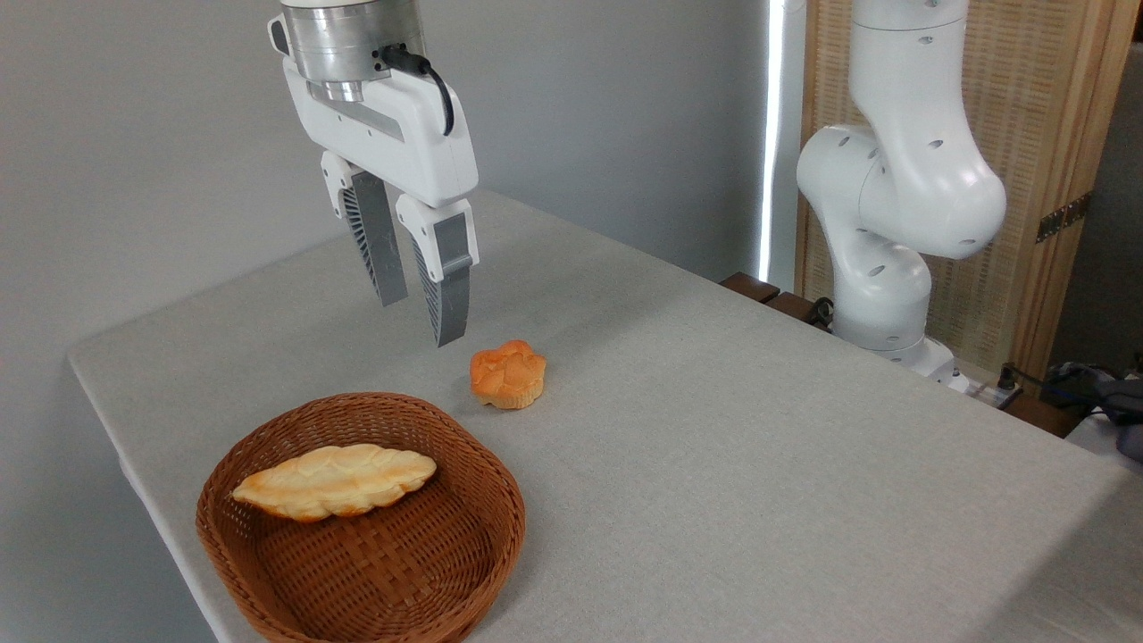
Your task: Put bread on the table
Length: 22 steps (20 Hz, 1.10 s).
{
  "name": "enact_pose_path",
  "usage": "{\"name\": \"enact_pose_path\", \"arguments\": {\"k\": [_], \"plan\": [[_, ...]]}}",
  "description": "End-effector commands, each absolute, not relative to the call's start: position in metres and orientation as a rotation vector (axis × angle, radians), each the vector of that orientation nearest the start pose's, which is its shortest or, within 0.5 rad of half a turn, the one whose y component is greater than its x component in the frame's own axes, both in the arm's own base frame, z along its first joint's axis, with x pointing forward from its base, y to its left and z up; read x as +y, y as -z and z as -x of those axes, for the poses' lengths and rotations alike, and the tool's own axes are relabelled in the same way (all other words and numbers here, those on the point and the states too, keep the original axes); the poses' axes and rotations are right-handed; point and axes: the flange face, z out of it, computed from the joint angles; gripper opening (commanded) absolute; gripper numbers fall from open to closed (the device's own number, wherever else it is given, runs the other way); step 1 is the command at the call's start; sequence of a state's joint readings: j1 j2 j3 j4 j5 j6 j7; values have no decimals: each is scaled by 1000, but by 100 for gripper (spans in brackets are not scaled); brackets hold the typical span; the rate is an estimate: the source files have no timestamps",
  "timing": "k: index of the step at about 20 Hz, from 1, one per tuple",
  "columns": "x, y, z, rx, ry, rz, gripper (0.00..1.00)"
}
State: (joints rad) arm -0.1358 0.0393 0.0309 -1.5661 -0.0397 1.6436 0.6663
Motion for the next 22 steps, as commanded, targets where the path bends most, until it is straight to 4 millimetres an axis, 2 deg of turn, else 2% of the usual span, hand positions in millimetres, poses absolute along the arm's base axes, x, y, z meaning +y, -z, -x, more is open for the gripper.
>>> {"name": "enact_pose_path", "arguments": {"k": [1,14,17,19,22], "plan": [[-64,-612,-567,1183,51,2946,100],[-67,-611,-565,1187,81,2939,100],[-78,-600,-569,1194,241,2902,100],[-97,-587,-574,1217,371,2898,100],[-112,-564,-579,1298,516,2837,100]]}}
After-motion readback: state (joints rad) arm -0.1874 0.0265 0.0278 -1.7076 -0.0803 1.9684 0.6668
